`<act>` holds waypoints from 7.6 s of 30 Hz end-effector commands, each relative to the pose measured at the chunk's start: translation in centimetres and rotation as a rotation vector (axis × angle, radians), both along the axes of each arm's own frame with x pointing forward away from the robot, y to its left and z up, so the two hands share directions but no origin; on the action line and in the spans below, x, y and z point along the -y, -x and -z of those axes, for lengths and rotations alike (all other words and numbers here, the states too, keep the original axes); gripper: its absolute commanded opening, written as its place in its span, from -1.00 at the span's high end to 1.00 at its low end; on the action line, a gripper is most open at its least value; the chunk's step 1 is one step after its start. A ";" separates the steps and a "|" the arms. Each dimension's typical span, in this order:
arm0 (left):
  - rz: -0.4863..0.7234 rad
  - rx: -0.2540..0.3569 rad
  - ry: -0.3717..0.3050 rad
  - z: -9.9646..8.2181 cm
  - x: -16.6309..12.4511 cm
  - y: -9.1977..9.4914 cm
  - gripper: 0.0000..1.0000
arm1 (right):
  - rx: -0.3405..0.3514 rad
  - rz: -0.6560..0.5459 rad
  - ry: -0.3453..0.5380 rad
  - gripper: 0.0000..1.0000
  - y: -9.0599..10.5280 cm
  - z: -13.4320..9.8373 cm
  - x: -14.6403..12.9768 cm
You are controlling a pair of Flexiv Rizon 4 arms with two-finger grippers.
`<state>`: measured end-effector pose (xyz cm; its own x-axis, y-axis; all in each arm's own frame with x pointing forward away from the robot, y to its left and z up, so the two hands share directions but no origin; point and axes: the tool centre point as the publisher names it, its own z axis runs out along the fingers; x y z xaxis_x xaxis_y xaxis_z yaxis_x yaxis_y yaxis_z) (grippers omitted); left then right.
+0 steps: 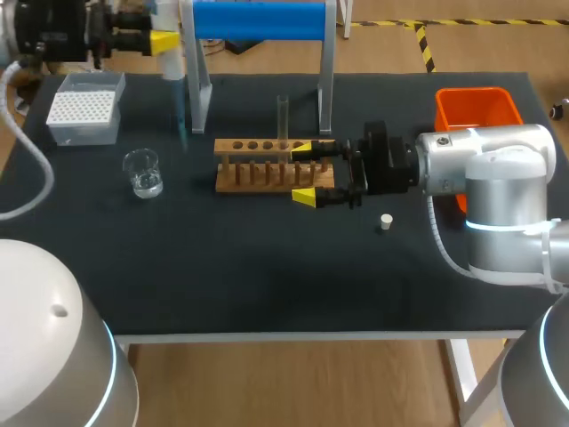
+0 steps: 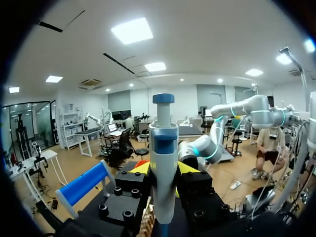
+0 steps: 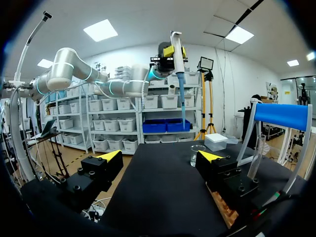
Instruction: Invert the test tube, pick up the pipette, mount the tip to pipette, aspirate from beaker and dispense into the tube, eject the tip, return the pipette, and cap with the stopper.
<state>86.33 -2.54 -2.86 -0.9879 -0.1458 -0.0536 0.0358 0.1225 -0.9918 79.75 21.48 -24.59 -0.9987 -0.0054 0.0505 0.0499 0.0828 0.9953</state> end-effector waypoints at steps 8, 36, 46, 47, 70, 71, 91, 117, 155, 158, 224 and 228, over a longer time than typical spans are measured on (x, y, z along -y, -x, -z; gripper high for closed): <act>0.014 -0.003 0.014 3.2 -5.4 -4.8 1.00 | 0.000 -0.002 0.001 -1.00 0.0 0.0 0.1; -0.038 -0.046 0.091 11.5 -10.6 -8.4 1.00 | 0.000 -0.002 0.001 -1.00 0.0 0.0 0.1; -0.055 -0.050 0.097 13.5 -11.7 -9.2 1.00 | 0.000 -0.002 0.001 -1.00 0.0 0.0 0.1; -0.055 -0.049 0.098 13.6 -11.8 -9.3 1.00 | 0.000 -0.002 0.001 -1.00 0.0 0.0 0.1; -0.064 -0.079 0.109 17.0 -12.5 -10.5 1.00 | 0.000 -0.002 0.001 -1.00 0.0 0.0 0.1; -0.064 -0.080 0.111 17.2 -12.4 -10.5 1.00 | 0.000 -0.002 0.001 -1.00 0.0 0.0 0.1; -0.068 -0.089 0.122 18.1 -12.5 -10.2 1.00 | 0.000 -0.002 0.001 -1.00 0.0 0.0 0.1; -0.068 -0.089 0.122 18.1 -12.5 -10.2 1.00 | 0.000 -0.002 0.001 -1.00 0.0 0.0 0.1; -0.082 -0.046 0.037 17.7 -10.9 -9.6 1.00 | 0.000 -0.002 0.001 -1.00 0.0 0.0 0.1; -0.085 -0.047 0.031 17.8 -10.9 -9.5 1.00 | 0.000 -0.002 0.001 -1.00 0.0 0.0 0.1; -0.085 -0.047 0.035 18.3 -10.8 -9.3 1.00 | 0.086 0.236 0.307 -1.00 -4.7 -6.9 -10.9; -0.085 -0.047 0.035 18.3 -10.8 -9.3 1.00 | 0.086 0.236 0.307 -1.00 -4.7 -6.9 -10.9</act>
<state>95.68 8.37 -21.18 -0.9740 -0.2266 0.0016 -0.0223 0.0889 -0.9958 84.24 31.20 -17.47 -0.9735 0.2186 -0.0675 0.0154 0.3569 0.9340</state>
